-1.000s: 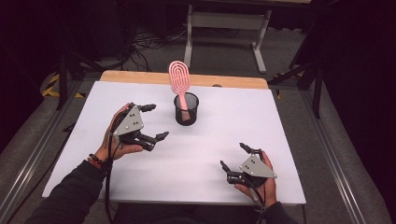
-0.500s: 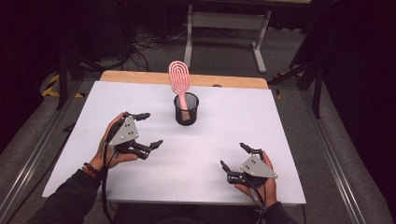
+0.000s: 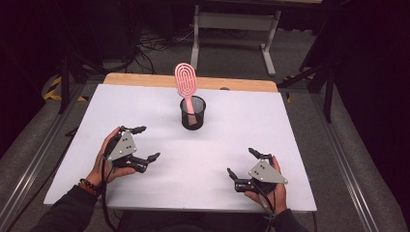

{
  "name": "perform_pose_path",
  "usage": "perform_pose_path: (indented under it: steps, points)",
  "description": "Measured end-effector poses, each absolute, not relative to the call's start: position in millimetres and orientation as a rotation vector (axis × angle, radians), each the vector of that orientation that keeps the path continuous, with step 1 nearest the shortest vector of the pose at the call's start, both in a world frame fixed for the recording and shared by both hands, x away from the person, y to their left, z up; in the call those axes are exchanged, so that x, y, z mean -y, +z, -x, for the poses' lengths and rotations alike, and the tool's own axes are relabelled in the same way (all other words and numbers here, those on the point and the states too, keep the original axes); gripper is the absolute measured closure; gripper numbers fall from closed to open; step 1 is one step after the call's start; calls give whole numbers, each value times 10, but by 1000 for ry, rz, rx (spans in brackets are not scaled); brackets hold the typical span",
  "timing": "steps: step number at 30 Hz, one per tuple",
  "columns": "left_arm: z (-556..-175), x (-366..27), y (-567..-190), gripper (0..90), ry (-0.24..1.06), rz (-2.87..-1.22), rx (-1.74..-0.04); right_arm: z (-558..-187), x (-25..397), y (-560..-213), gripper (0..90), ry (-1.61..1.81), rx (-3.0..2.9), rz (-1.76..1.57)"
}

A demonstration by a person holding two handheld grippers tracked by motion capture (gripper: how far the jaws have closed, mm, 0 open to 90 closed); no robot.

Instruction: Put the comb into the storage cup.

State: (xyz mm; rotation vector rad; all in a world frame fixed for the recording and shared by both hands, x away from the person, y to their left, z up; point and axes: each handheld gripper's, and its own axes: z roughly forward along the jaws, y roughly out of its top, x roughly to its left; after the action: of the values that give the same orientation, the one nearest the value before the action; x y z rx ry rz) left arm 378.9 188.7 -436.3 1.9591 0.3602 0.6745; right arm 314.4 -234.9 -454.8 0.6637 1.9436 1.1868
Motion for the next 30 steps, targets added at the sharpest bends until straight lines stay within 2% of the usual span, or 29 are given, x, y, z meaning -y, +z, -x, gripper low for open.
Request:
perform_pose_path:
  steps: [30]
  points:
    - [-3476, -2585, -4702, 42, 645, -1904, -553, -3181, 2393, -4584, 37, 1186, -1936, -690]
